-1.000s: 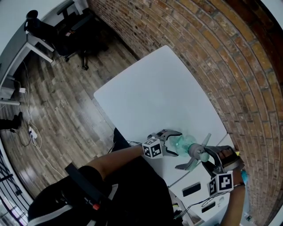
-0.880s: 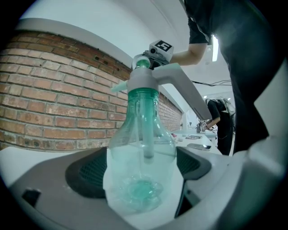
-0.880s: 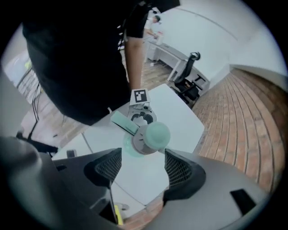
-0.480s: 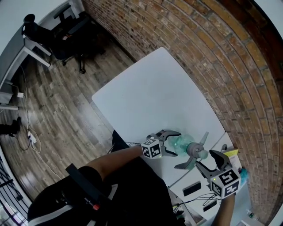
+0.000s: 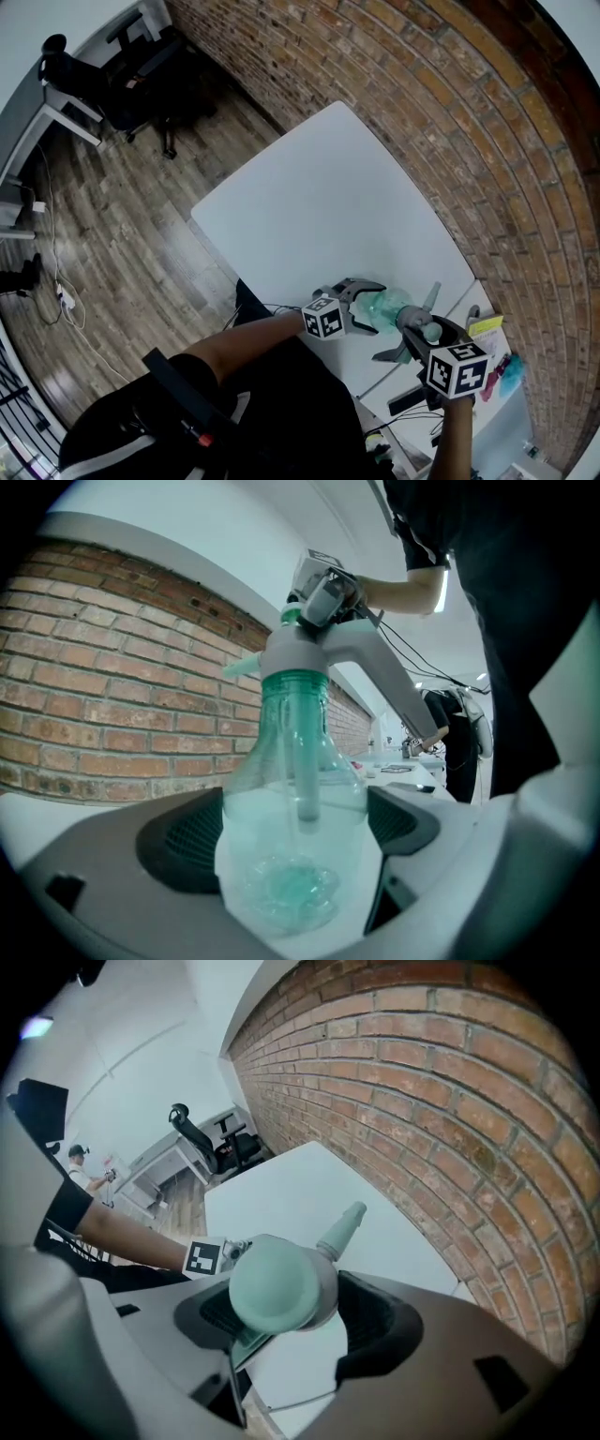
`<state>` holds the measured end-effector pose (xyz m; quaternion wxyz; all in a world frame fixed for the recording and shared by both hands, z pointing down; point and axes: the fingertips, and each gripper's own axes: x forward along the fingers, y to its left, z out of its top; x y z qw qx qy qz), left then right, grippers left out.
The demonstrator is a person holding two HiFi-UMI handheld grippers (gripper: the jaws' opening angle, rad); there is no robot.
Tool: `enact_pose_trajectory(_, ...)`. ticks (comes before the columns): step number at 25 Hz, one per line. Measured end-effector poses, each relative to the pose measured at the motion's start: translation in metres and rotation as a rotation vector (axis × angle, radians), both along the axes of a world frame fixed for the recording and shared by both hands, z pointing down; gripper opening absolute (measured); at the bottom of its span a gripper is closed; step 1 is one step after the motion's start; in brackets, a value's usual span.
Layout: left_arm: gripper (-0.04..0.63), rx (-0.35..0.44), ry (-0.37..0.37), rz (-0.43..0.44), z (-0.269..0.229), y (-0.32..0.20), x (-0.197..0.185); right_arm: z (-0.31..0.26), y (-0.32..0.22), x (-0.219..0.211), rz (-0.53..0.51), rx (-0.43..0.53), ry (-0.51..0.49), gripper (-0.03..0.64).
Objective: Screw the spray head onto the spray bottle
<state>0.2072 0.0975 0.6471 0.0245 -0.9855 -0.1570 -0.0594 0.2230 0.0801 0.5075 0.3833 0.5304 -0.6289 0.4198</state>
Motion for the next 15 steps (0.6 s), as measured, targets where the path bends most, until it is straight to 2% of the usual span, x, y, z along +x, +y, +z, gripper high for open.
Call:
enact_pose_trajectory(8,0.483,-0.006,0.014,0.012,0.0,0.0,0.001,0.008,-0.001,-0.006,-0.298,-0.084,0.183,0.282)
enact_pose_trajectory(15,0.483,-0.009,0.012,0.007,-0.002,0.0,0.0,0.011,0.005,-0.009,-0.66,-0.125,0.287,0.284)
